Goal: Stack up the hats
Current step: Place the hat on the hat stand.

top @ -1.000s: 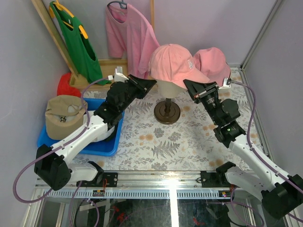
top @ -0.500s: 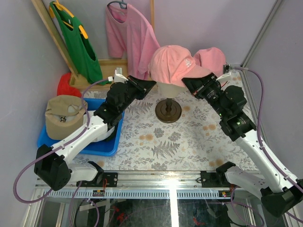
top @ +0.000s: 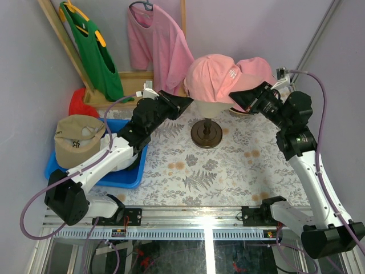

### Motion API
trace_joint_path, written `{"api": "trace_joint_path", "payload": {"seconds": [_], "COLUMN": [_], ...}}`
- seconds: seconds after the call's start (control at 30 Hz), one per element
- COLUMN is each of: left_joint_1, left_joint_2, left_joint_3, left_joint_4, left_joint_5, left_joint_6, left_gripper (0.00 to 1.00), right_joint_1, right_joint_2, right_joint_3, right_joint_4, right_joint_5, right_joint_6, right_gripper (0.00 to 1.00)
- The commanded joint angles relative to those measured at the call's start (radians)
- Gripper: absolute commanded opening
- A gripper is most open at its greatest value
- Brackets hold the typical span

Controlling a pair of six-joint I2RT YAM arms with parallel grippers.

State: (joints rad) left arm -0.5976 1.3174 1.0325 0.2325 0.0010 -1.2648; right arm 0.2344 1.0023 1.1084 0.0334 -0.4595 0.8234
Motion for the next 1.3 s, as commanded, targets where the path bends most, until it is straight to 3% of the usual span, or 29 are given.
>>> {"api": "trace_joint_path", "payload": {"seconds": [0.0,0.4,0.47,0.57,0.9,1.27], "left_joint_1": [0.002,0.052,0.067,0.088,0.156,0.162], "left_joint_2": [0.009,-0.142,-0.175,-0.188,-0.063,0.101], "left_joint_3": [0.040,-0.074,-0.093,-0.103,-0.095,-0.034], "left_joint_4": [0.078,0.027,0.029,0.030,0.191,0.367], "left_joint_5": [-0.007,-0.089,-0.104,-0.105,0.067,0.144], "left_joint_6": [-0.011,-0.026,-0.031,-0.037,-0.131,-0.237], "left_gripper": [0.14,0.17,0.23,0.39,0.54,0.55], "right_joint_1": [-0.054,-0.110,-0.110,-0.112,-0.135,-0.139], "right_joint_2": [0.029,0.048,0.052,0.057,0.077,0.102], "right_joint_3": [-0.027,-0.112,-0.113,-0.112,-0.129,-0.146], "right_joint_4": [-0.006,0.229,0.238,0.250,0.321,0.404], "right_joint_5": [-0.270,-0.404,-0.408,-0.417,-0.449,-0.468], "right_joint_6": [-0.016,0.138,0.149,0.161,0.233,0.306], "right_gripper": [0.00,0.00,0.00,0.00,0.00,0.00]}}
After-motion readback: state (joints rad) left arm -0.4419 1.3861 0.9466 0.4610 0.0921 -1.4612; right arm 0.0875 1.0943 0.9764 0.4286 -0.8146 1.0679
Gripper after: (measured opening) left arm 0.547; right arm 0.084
